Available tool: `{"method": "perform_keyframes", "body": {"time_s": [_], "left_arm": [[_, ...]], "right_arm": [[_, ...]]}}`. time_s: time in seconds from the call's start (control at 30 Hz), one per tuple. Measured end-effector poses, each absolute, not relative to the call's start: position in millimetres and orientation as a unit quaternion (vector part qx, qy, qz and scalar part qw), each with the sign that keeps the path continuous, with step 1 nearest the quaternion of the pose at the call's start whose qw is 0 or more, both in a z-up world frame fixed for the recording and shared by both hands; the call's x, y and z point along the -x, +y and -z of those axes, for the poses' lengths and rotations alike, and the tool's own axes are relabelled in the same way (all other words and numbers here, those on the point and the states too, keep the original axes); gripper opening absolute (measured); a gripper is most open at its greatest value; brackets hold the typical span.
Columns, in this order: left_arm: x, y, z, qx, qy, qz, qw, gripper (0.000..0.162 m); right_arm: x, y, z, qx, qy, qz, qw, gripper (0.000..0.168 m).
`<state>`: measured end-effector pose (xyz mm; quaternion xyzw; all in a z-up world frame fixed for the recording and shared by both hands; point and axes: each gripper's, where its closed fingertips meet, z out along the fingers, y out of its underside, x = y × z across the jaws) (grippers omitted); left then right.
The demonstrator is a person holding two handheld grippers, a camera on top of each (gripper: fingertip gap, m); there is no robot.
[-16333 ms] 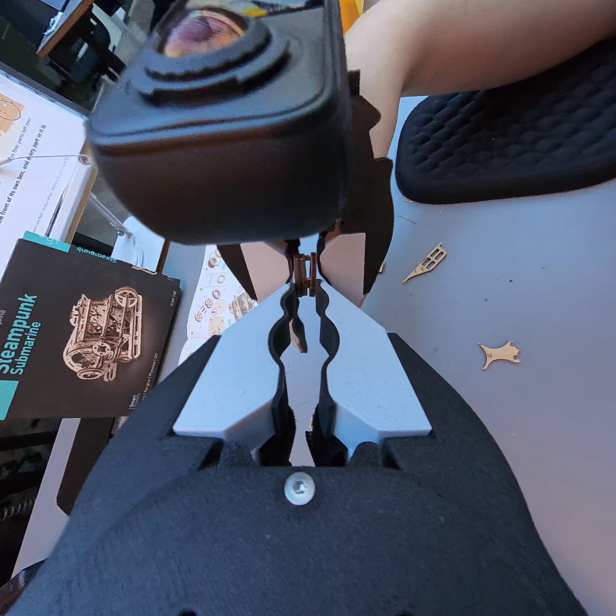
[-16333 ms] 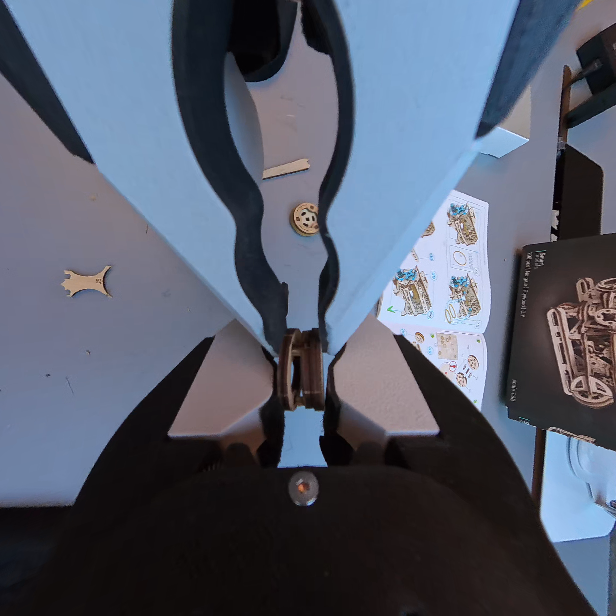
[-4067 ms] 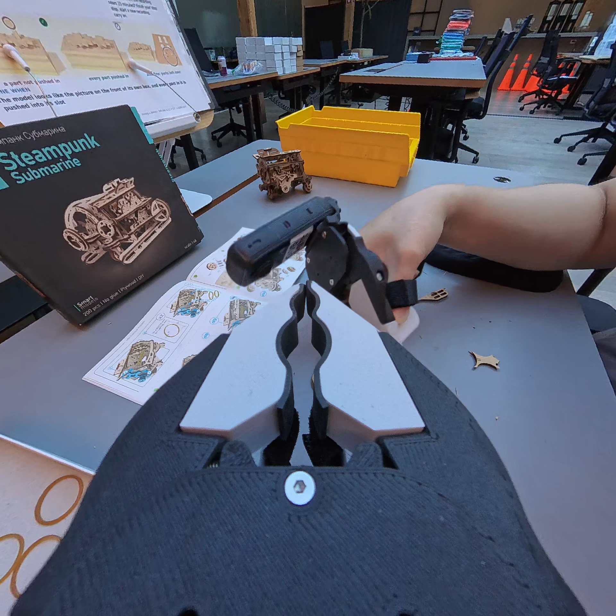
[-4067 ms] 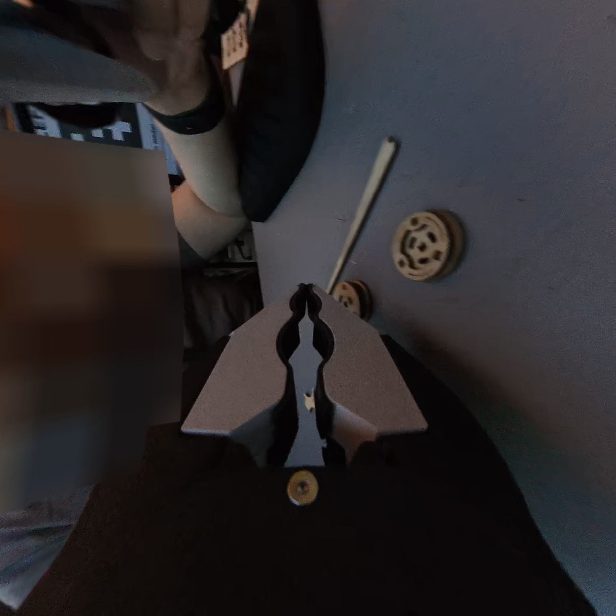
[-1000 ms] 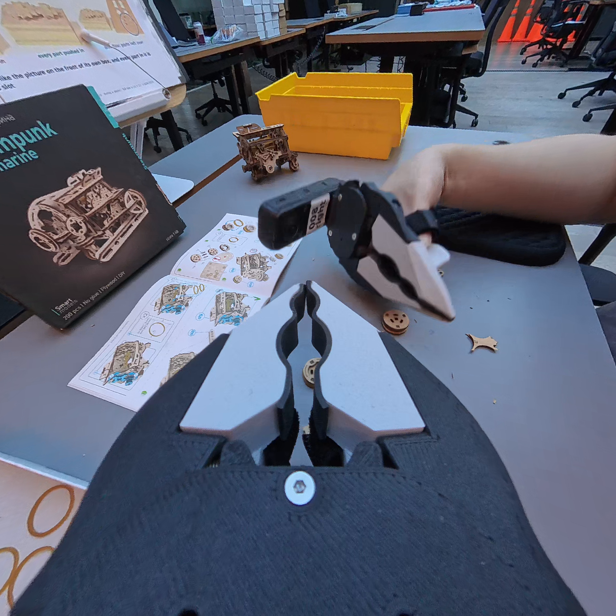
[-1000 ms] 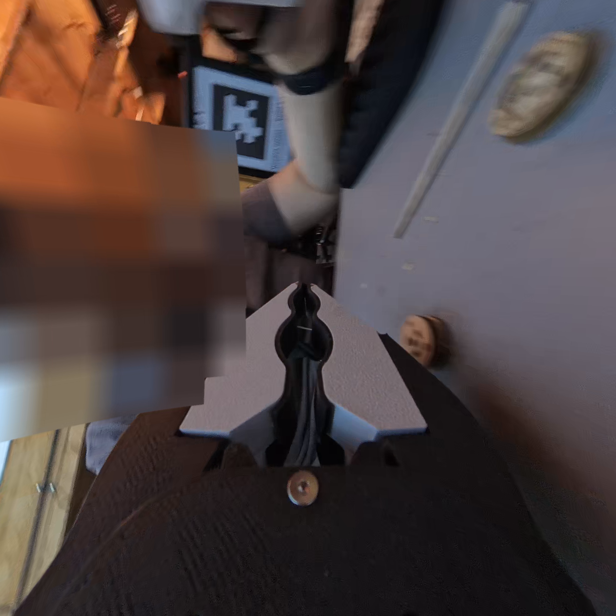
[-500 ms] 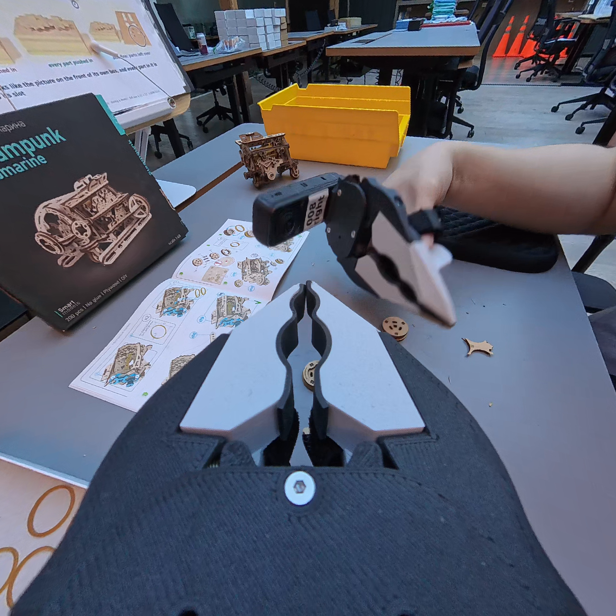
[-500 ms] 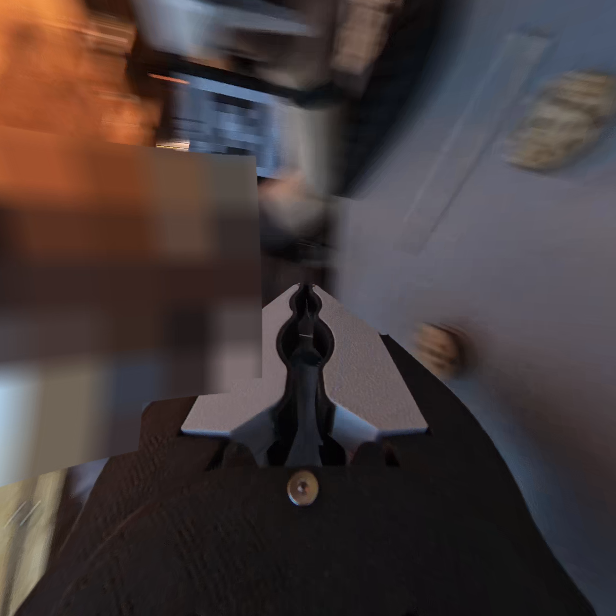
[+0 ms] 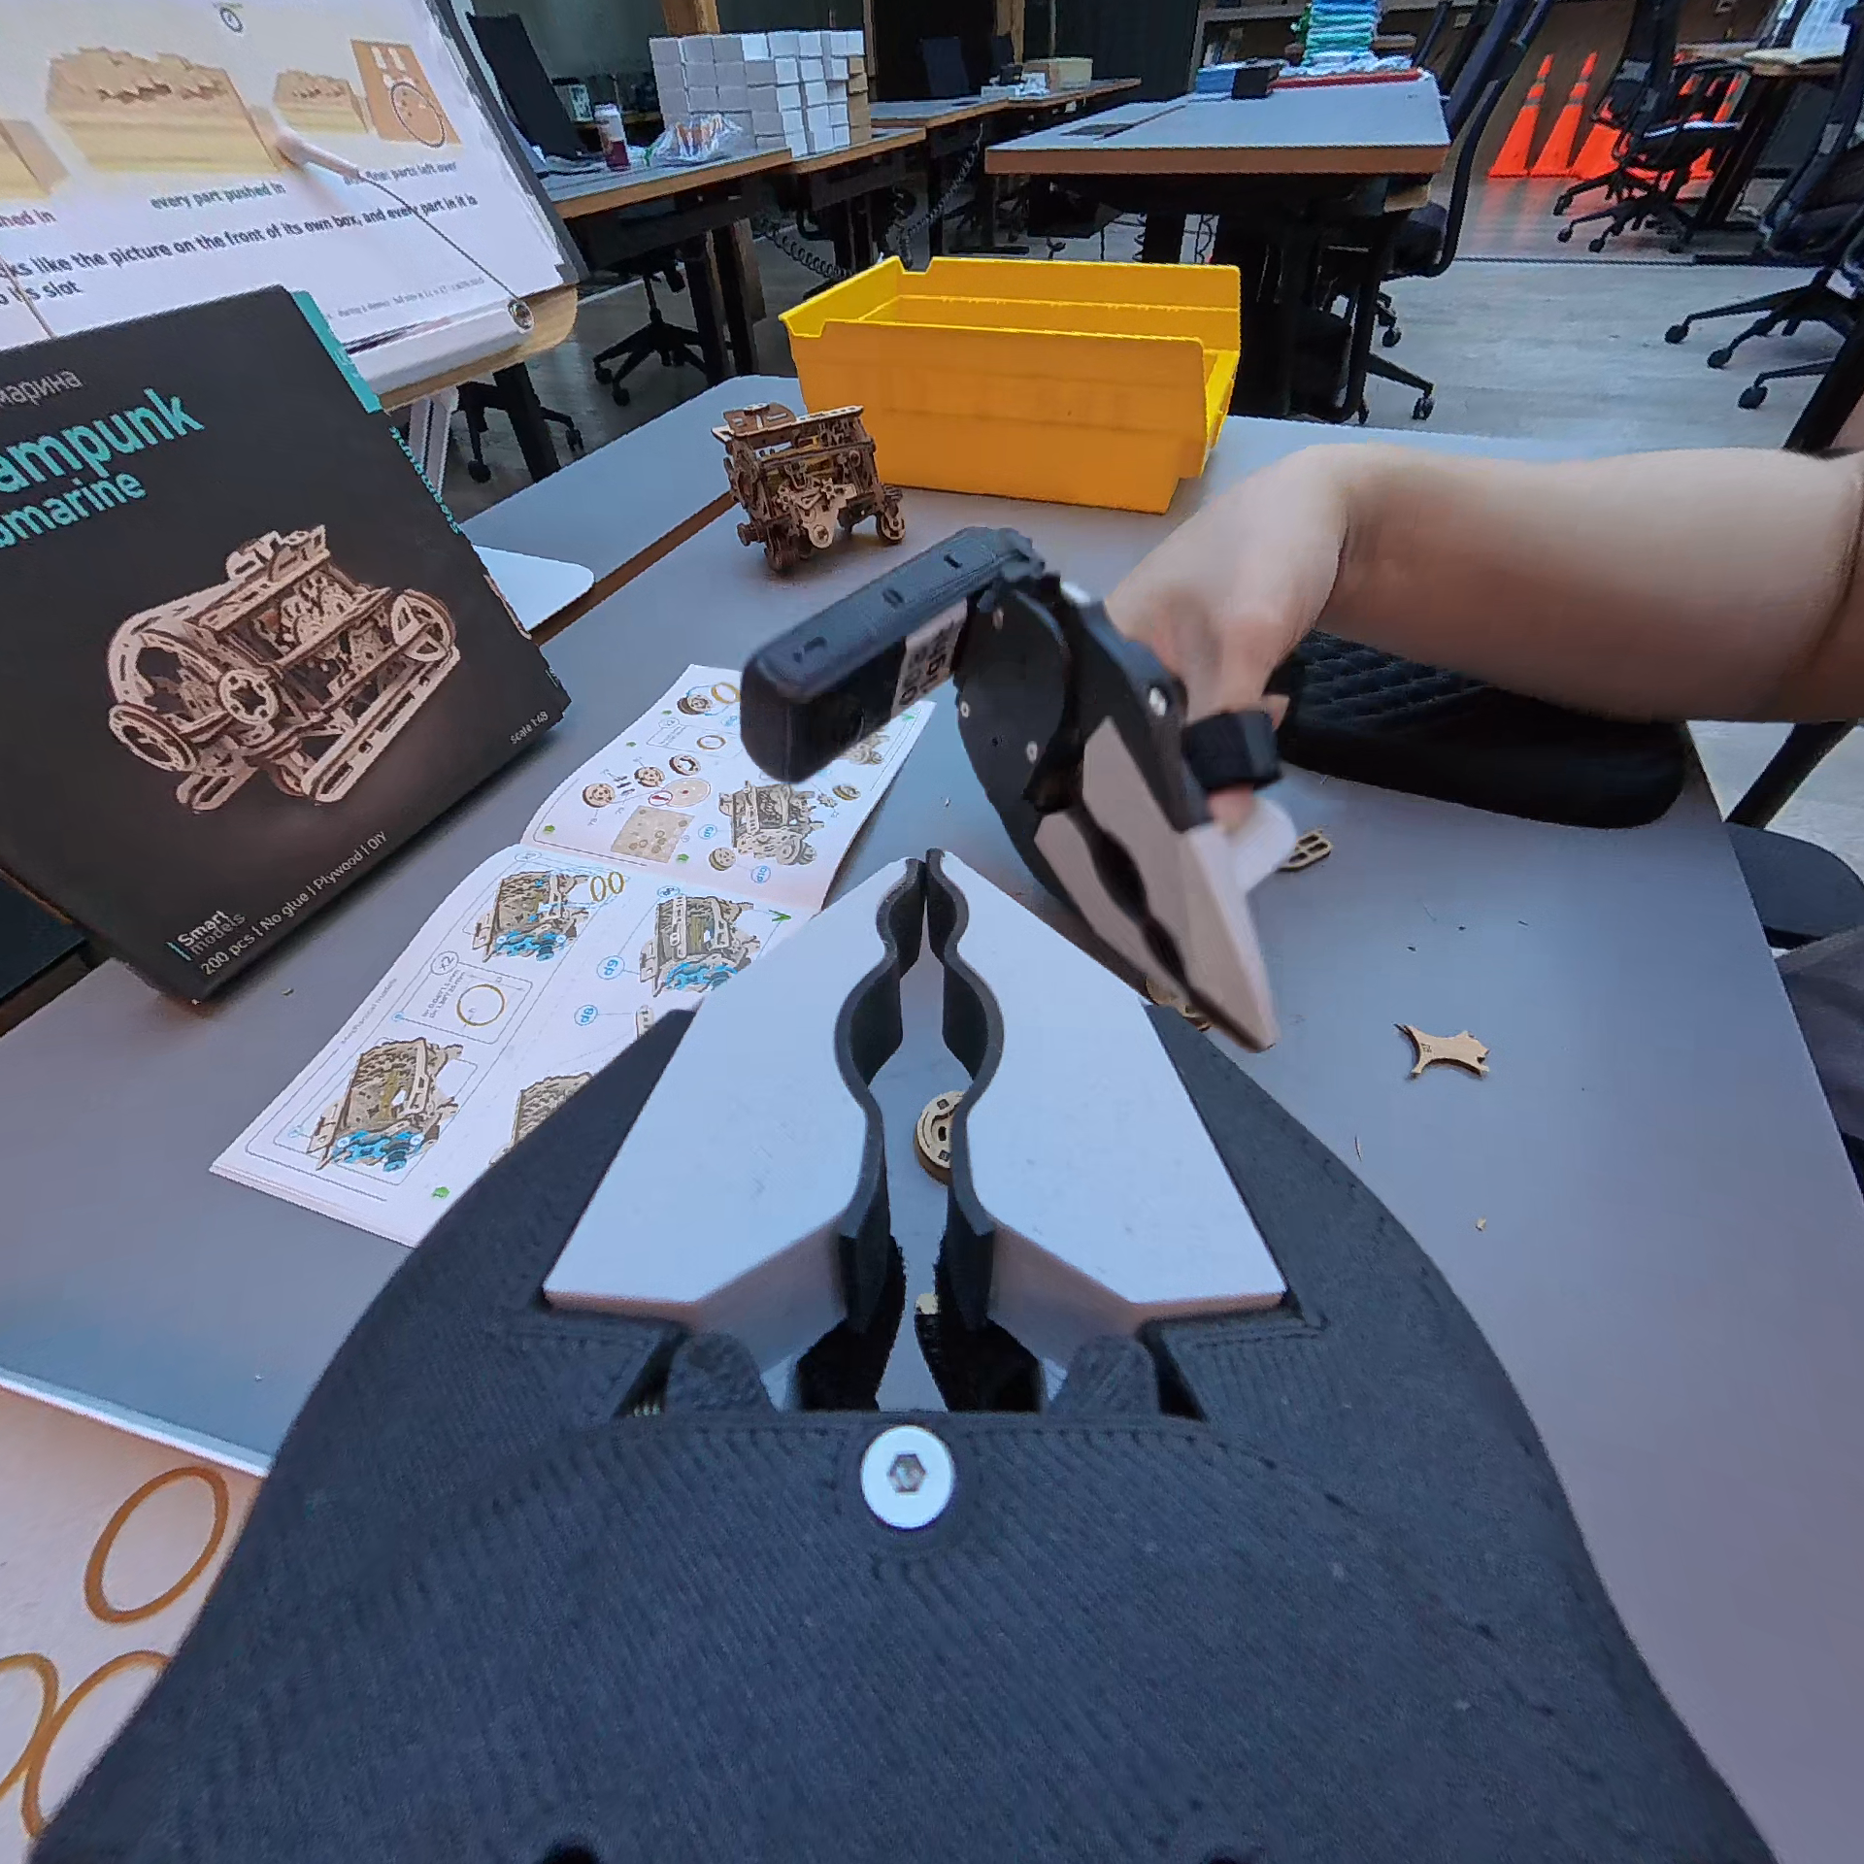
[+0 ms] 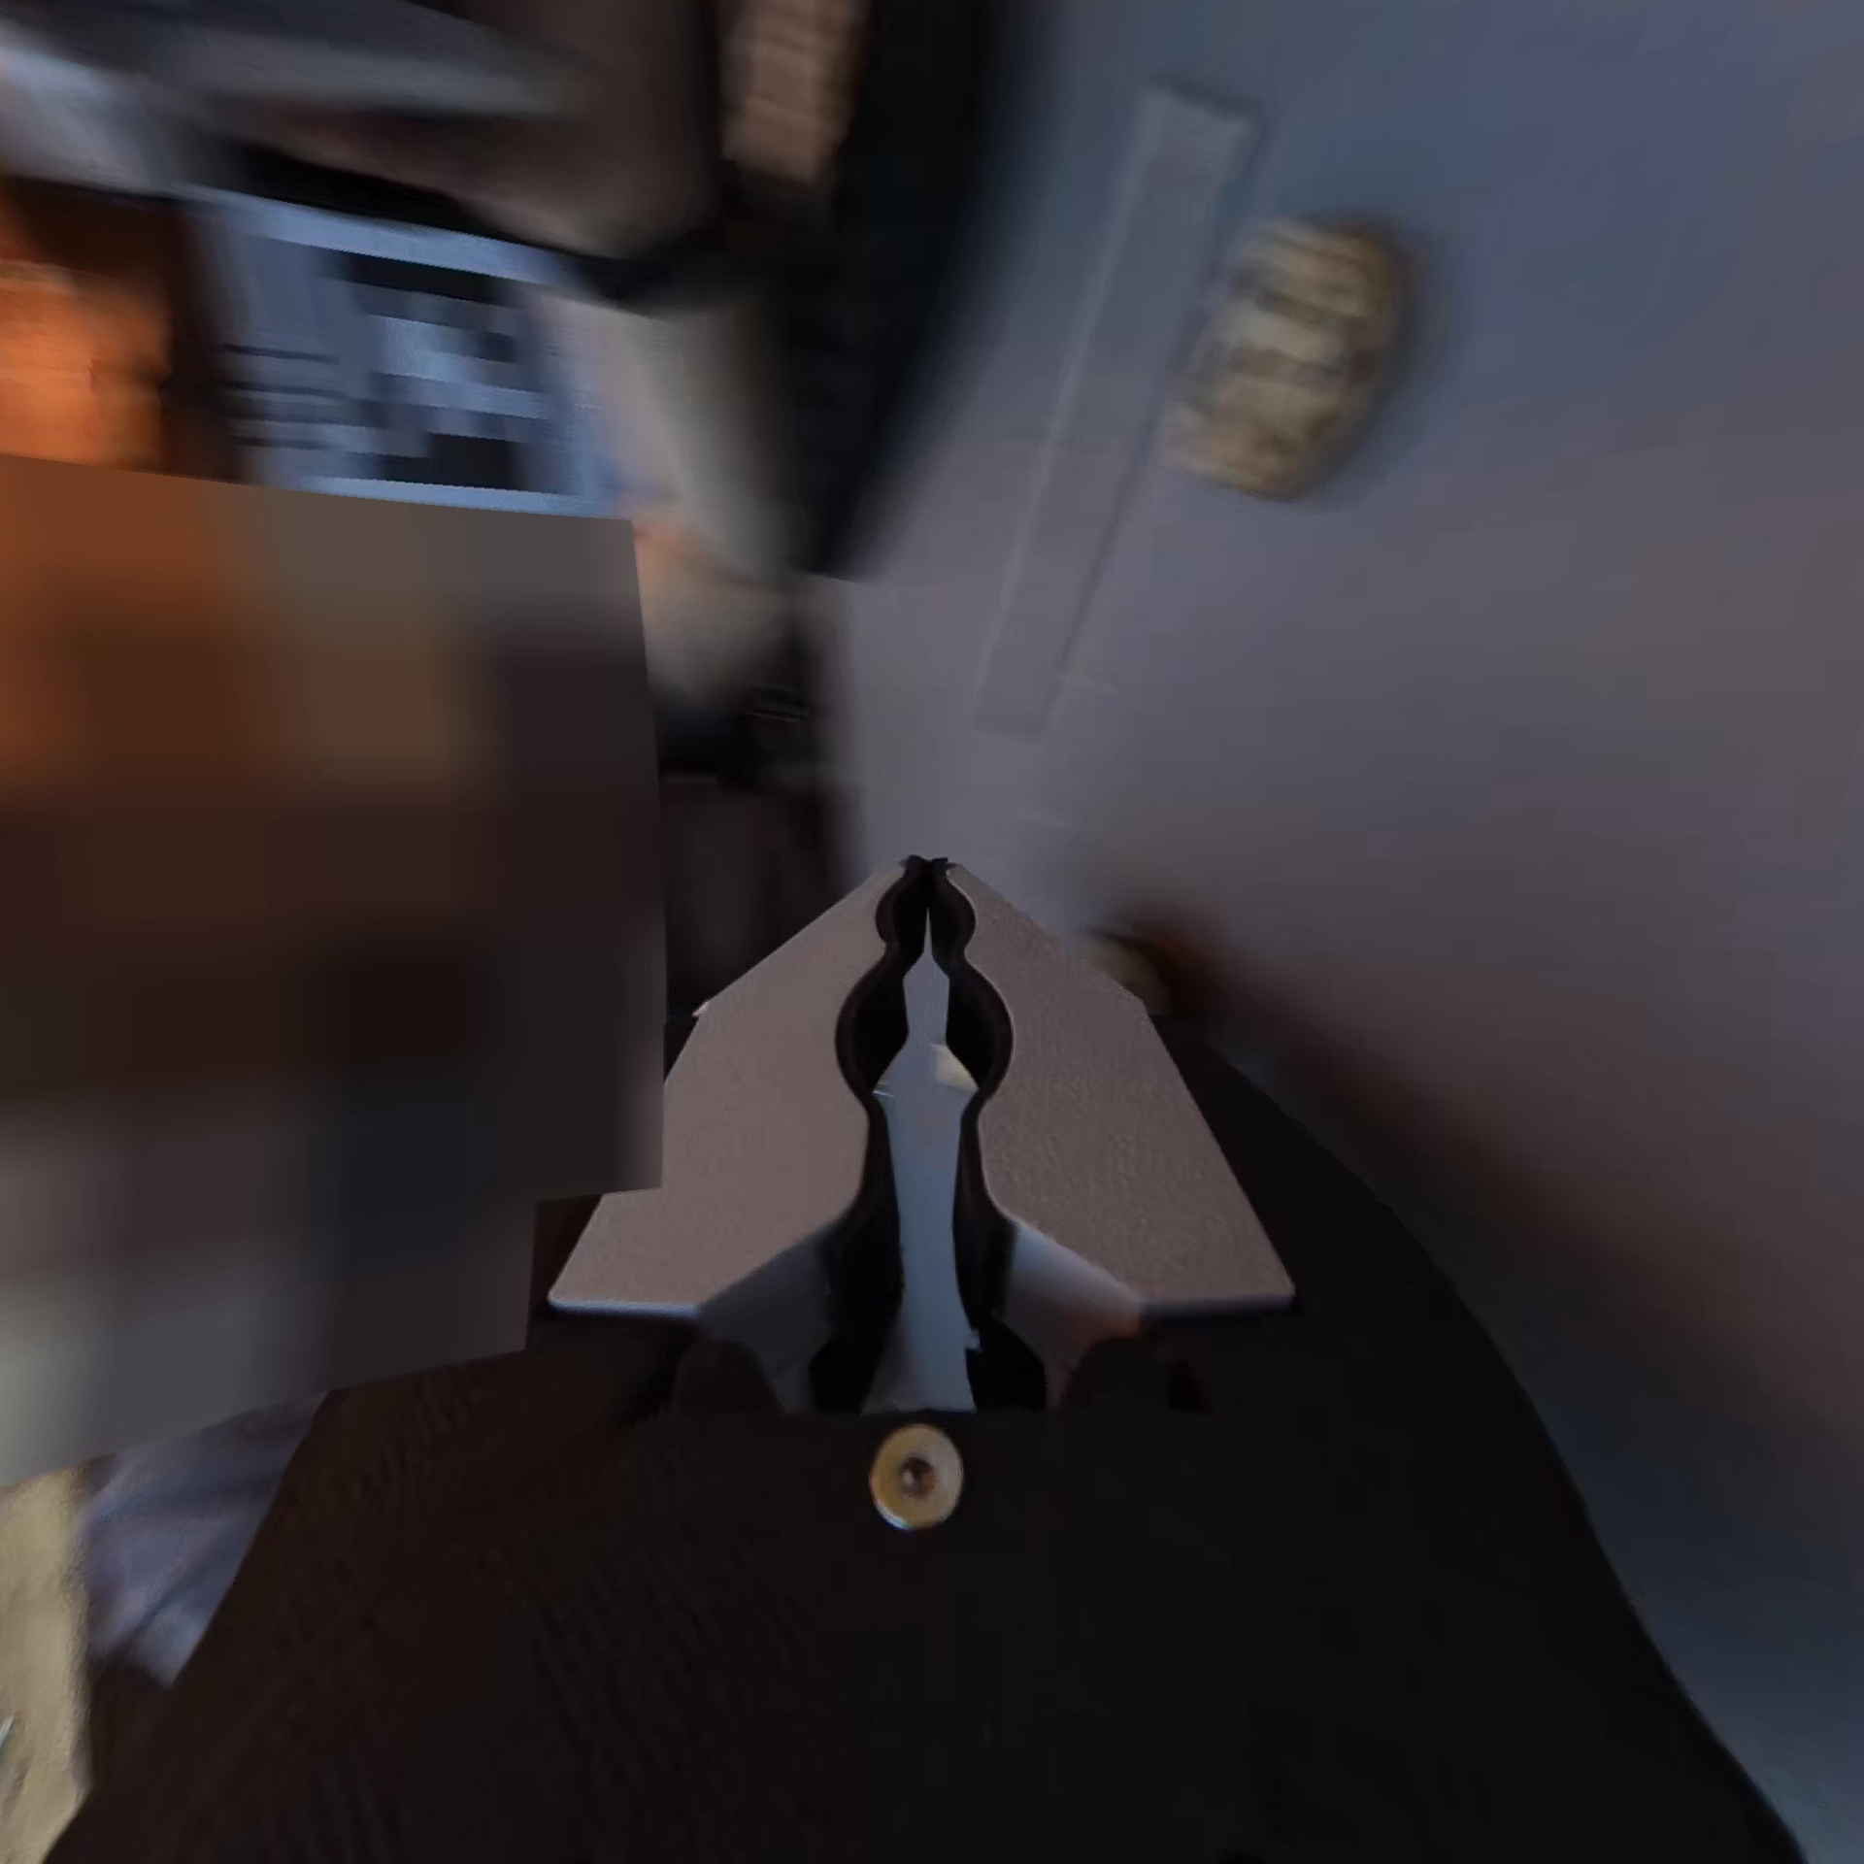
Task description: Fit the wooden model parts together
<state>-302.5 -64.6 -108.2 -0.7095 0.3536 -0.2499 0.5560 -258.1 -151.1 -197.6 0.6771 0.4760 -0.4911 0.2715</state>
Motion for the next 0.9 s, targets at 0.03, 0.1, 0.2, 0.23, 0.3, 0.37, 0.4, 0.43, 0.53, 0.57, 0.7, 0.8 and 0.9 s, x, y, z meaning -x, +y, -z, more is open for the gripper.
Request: {"method": "perform_keyframes", "body": {"time_s": [0.03,0.1,0.2,0.23,0.3,0.37,0.4,0.43,0.53,0.57,0.7,0.8,0.9], "left_arm": [[303,-65,107,0.708,0.353,0.250,0.558,0.000],[303,-65,107,0.709,0.352,0.251,0.558,0.000],[303,-65,108,0.709,0.352,0.250,0.557,0.000],[303,-65,107,0.708,0.353,0.250,0.558,0.000],[302,-65,107,0.708,0.355,0.249,0.557,0.000],[302,-65,109,0.710,0.356,0.248,0.554,0.000],[302,-65,110,0.711,0.356,0.248,0.554,0.000],[301,-65,109,0.710,0.357,0.248,0.554,0.000],[301,-66,109,0.709,0.358,0.248,0.555,0.000],[301,-65,109,0.710,0.357,0.247,0.554,0.000],[302,-65,109,0.710,0.356,0.249,0.554,0.000],[302,-65,110,0.711,0.356,0.249,0.553,0.000],[303,-65,109,0.711,0.354,0.250,0.555,0.000]], "right_arm": [[253,-151,208,-0.692,0.460,0.469,0.300,0.000],[254,-149,207,-0.684,0.461,0.485,0.292,0.000],[255,-167,159,-0.595,0.468,0.577,0.306,0.000],[250,-158,199,-0.664,0.495,0.483,0.284,0.000],[251,-154,207,-0.690,0.449,0.473,0.315,0.000],[254,-162,179,-0.631,0.466,0.535,0.314,0.000],[257,-166,159,-0.600,0.454,0.574,0.323,0.000],[256,-163,177,-0.632,0.475,0.531,0.304,0.000],[254,-150,206,-0.697,0.444,0.465,0.318,0.000],[254,-150,204,-0.690,0.478,0.459,0.290,0.000],[252,-144,213,-0.701,0.502,0.427,0.272,0.000],[255,-147,204,-0.686,0.477,0.464,0.294,0.000],[263,-157,170,-0.626,0.459,0.549,0.311,0.000]]}}
